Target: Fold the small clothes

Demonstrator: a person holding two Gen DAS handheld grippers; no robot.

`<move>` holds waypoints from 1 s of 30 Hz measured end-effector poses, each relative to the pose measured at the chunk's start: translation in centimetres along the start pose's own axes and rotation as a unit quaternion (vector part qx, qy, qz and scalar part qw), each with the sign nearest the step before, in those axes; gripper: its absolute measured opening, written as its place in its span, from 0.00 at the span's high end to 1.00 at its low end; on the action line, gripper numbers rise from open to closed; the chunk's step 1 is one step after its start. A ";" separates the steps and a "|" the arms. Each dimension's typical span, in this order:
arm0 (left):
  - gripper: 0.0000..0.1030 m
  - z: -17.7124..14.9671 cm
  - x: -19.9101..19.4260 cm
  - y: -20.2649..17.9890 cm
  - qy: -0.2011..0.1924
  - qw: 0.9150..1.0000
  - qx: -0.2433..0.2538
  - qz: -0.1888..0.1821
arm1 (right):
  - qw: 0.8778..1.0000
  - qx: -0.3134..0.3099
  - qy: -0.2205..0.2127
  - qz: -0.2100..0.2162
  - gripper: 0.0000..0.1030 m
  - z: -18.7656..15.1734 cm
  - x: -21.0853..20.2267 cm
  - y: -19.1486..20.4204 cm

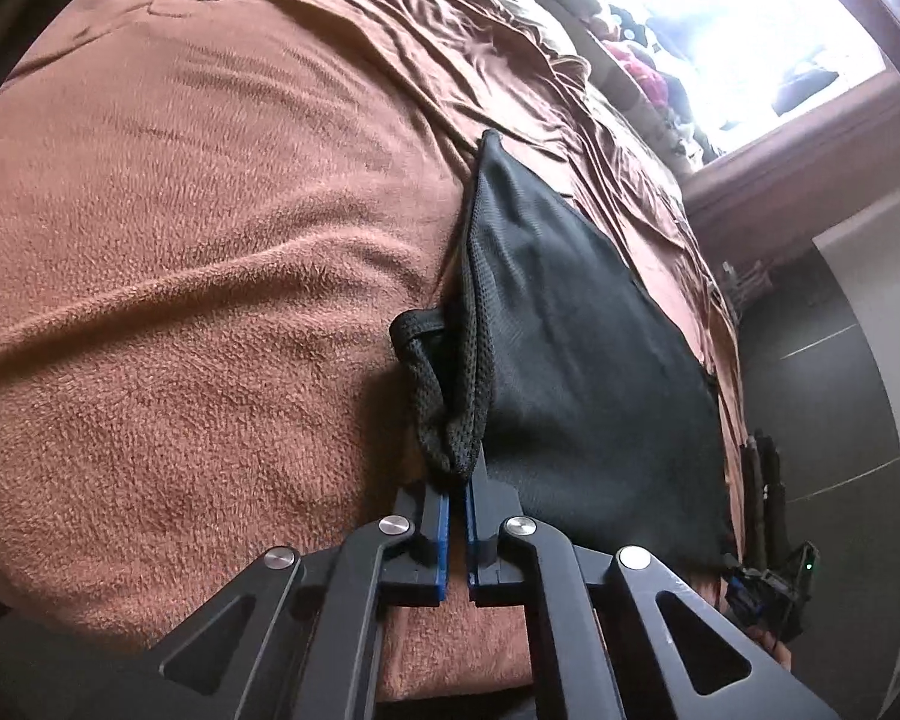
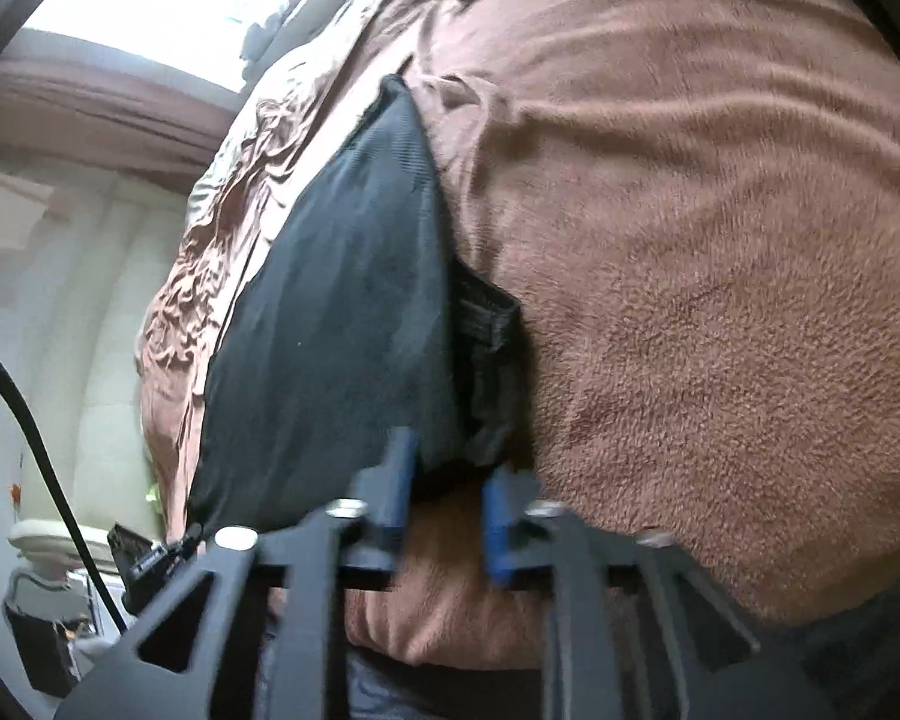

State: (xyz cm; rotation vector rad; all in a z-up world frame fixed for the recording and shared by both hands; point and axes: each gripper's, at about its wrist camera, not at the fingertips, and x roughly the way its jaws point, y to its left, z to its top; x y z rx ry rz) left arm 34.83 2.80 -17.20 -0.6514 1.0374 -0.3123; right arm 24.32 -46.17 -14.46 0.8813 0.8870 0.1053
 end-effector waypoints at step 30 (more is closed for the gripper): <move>0.63 -0.6 -1.1 0.1 -0.010 1.000 0.004 0.000 | 0.980 -0.137 -0.045 -0.135 0.73 -2.3 -6.9 9.3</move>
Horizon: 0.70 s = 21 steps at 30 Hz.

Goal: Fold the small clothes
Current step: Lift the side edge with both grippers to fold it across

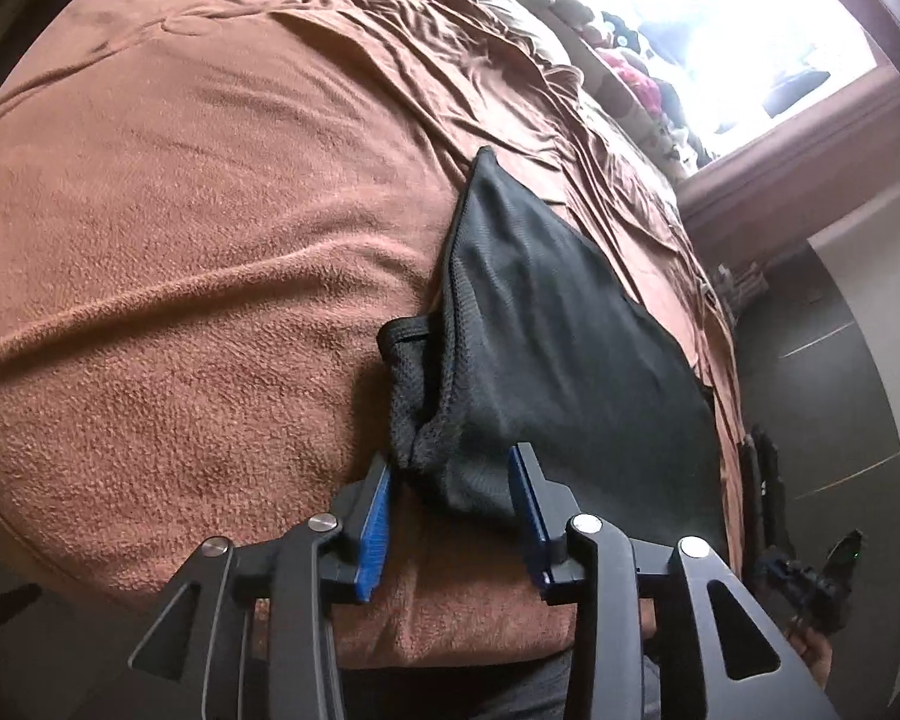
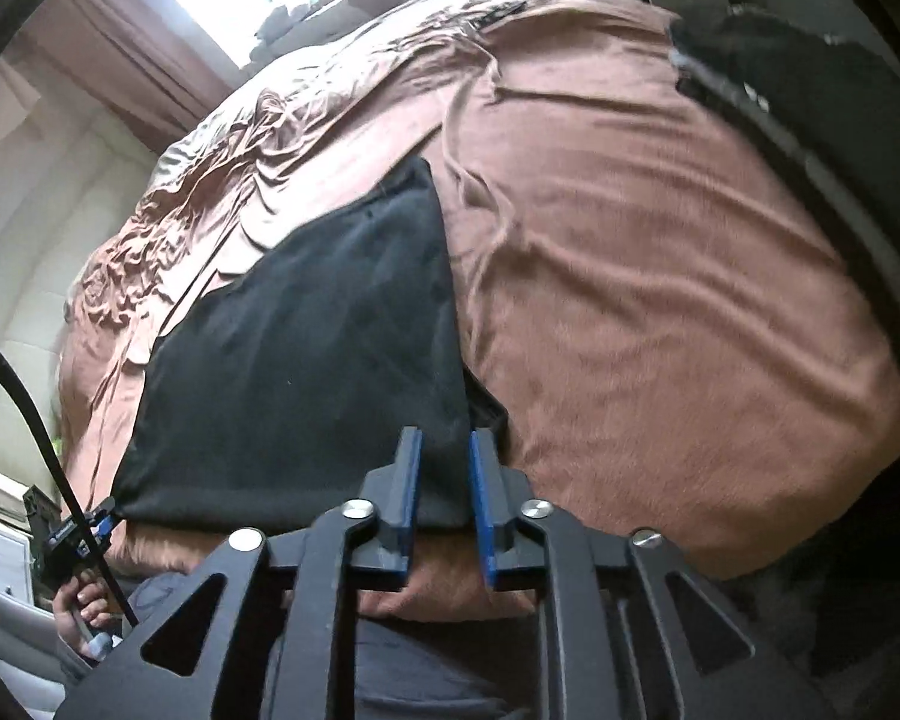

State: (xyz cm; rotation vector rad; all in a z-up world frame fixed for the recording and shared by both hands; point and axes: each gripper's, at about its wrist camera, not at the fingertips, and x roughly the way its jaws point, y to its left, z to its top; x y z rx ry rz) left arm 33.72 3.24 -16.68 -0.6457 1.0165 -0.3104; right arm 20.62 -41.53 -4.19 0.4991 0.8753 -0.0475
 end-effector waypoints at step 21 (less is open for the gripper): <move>0.63 -0.2 1.3 0.5 0.003 1.000 -0.013 -0.009 | 0.981 -0.150 0.094 0.082 0.69 -0.5 10.5 13.6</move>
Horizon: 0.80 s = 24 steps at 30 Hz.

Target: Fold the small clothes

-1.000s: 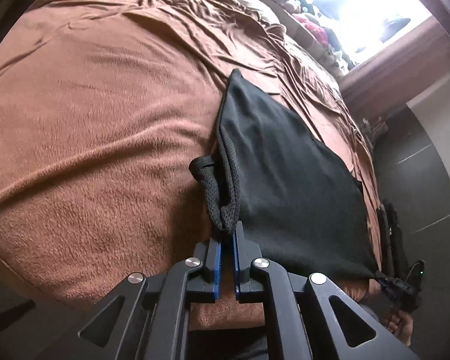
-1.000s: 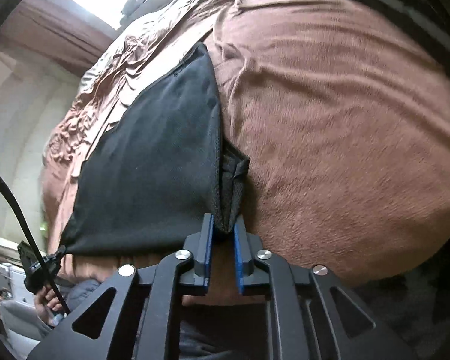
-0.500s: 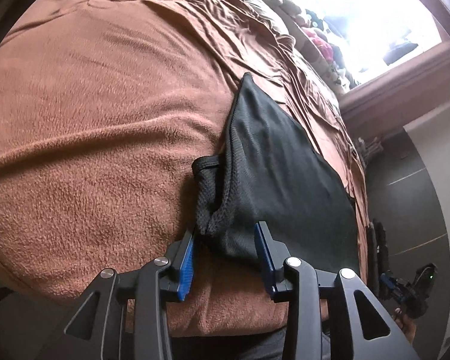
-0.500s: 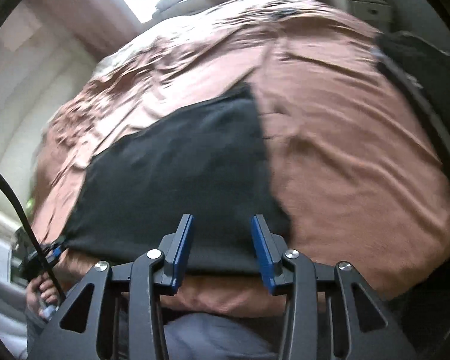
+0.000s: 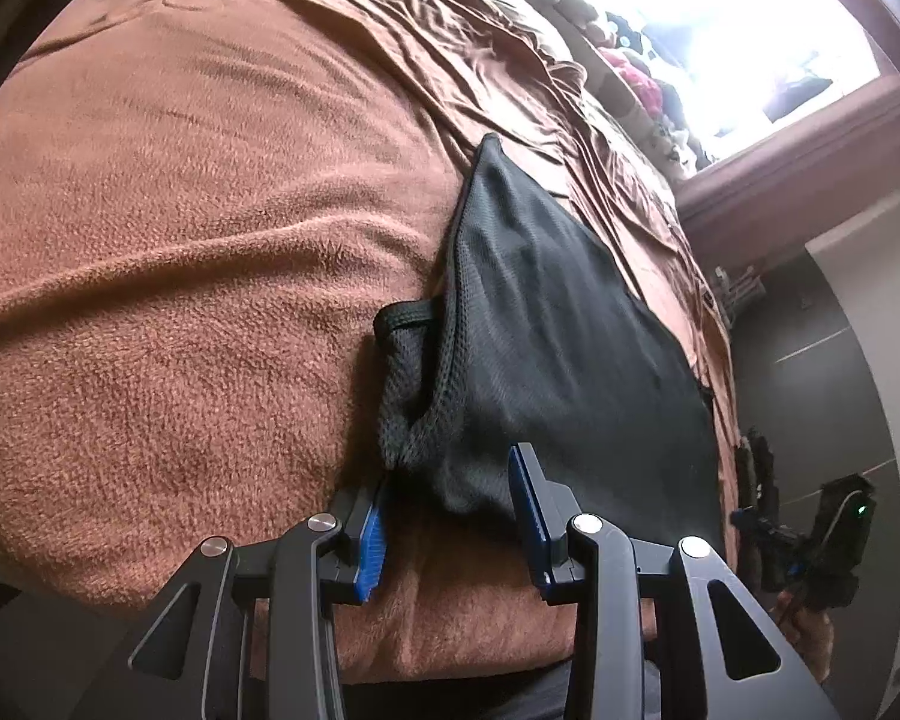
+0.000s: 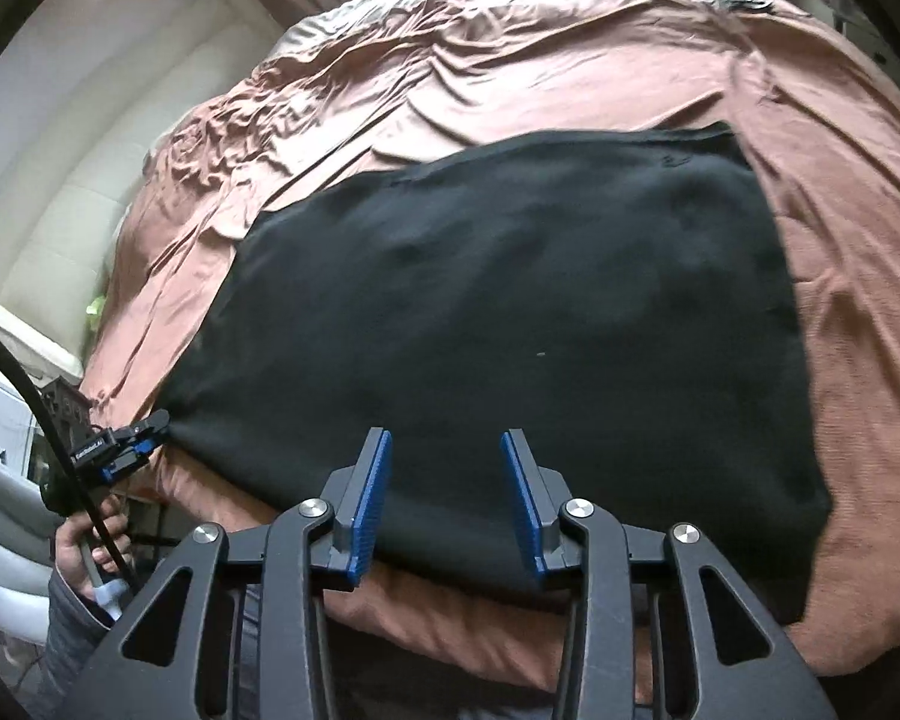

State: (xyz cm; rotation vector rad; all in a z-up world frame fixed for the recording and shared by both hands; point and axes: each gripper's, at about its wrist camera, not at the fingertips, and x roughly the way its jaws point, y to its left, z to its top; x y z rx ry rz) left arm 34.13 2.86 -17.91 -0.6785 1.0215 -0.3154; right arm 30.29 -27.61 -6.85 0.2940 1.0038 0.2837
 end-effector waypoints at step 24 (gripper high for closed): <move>0.96 0.3 -2.1 0.1 -0.040 0.997 -0.049 -0.053 | 0.991 -0.015 0.102 0.086 0.88 1.8 9.4 1.3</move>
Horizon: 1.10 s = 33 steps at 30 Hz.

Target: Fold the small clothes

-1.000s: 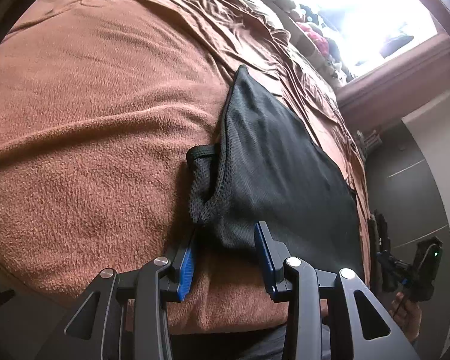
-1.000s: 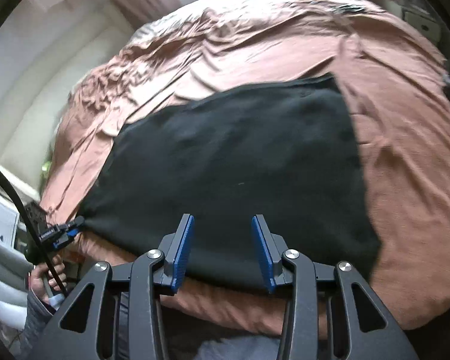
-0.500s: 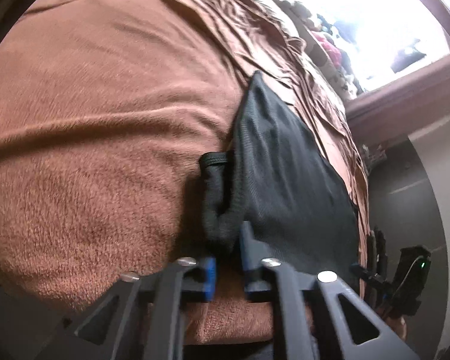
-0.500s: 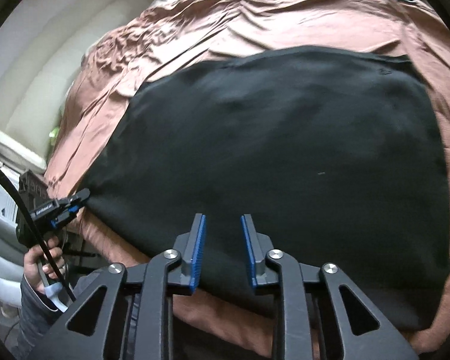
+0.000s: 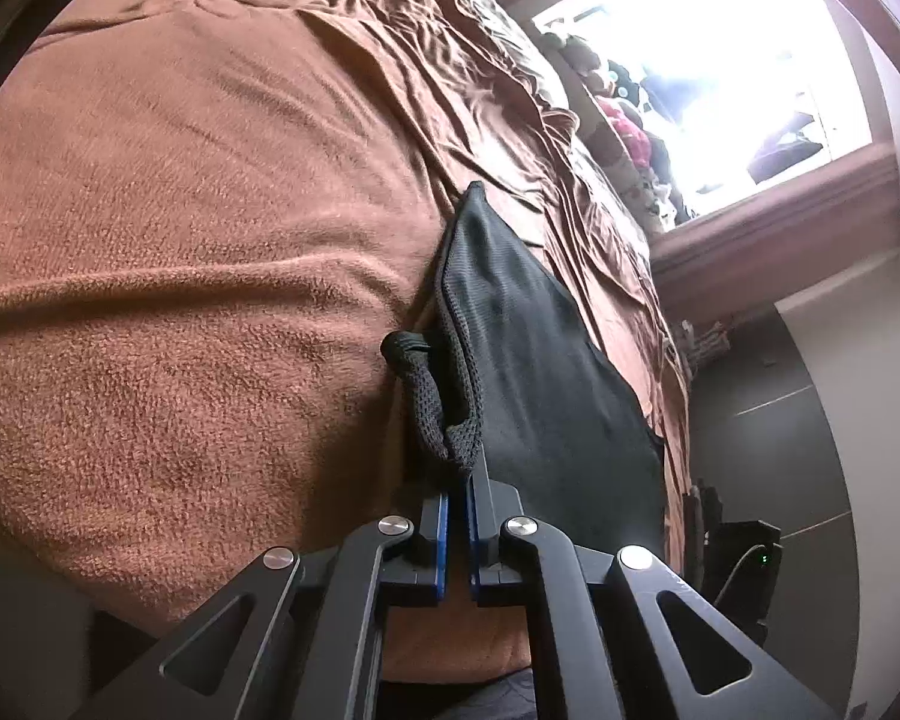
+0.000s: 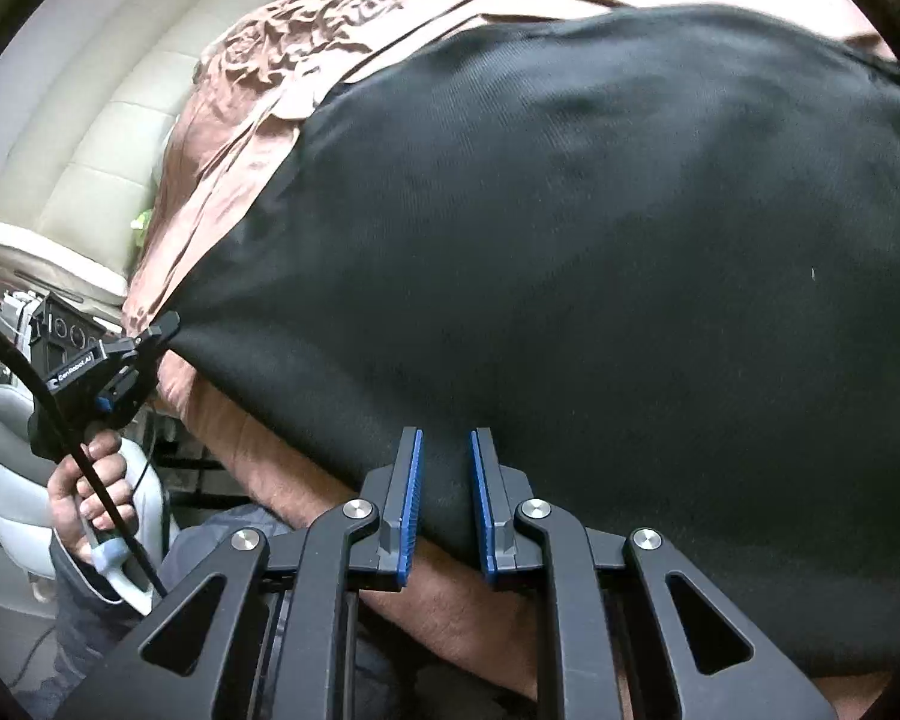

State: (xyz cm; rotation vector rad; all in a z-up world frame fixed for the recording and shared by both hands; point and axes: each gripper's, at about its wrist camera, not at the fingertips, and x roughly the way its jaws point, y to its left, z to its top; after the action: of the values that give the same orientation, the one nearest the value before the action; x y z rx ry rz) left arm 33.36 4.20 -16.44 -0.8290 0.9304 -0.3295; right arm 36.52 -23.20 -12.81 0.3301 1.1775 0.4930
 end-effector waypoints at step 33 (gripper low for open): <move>0.96 -0.2 -1.1 0.7 -0.040 0.998 -0.043 -0.018 | 0.995 0.002 -0.040 -0.096 0.88 5.7 1.5 1.7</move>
State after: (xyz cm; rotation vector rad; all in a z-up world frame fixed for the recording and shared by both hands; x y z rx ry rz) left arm 32.52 5.20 -16.38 -0.9310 0.8608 -0.2867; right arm 41.96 -20.94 -11.16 0.2345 1.1186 0.3077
